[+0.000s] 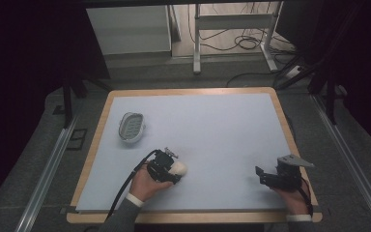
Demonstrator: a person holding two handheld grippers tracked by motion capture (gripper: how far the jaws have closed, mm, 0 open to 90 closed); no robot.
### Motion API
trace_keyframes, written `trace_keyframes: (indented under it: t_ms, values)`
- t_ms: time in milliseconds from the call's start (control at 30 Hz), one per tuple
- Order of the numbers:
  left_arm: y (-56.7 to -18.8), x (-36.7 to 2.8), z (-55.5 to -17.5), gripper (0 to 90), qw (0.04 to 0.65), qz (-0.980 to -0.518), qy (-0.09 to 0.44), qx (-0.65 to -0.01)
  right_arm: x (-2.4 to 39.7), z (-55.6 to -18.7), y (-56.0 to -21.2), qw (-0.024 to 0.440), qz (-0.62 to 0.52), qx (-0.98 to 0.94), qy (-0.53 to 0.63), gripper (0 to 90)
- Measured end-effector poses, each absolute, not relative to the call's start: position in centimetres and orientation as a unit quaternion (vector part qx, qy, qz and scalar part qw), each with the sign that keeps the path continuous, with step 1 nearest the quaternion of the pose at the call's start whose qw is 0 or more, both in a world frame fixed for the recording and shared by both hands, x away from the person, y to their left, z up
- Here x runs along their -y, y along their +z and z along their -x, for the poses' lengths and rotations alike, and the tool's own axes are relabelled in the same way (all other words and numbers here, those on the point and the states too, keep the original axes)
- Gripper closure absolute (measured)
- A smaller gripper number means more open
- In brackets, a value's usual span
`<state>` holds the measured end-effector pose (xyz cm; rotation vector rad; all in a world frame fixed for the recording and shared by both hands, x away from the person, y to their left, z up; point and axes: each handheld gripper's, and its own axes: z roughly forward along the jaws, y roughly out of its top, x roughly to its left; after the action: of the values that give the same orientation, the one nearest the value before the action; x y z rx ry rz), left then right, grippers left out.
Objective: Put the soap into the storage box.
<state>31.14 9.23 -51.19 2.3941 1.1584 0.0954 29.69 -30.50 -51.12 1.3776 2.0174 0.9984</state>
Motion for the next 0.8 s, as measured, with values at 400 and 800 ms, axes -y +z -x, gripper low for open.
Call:
trace_keyframes:
  t_ms: [400,800]
  values:
    - [-51.28,-9.35,-31.06,47.4,0.239,-0.873,0.033,-0.423,30.62,-29.74,-51.14,0.250,-0.512,-0.736,0.366,9.7]
    - [-50.69,-9.62,-31.29,49.2,0.238,-0.877,0.037,-0.415,30.86,-29.77,-51.10,0.252,-0.514,-0.733,0.366,9.7]
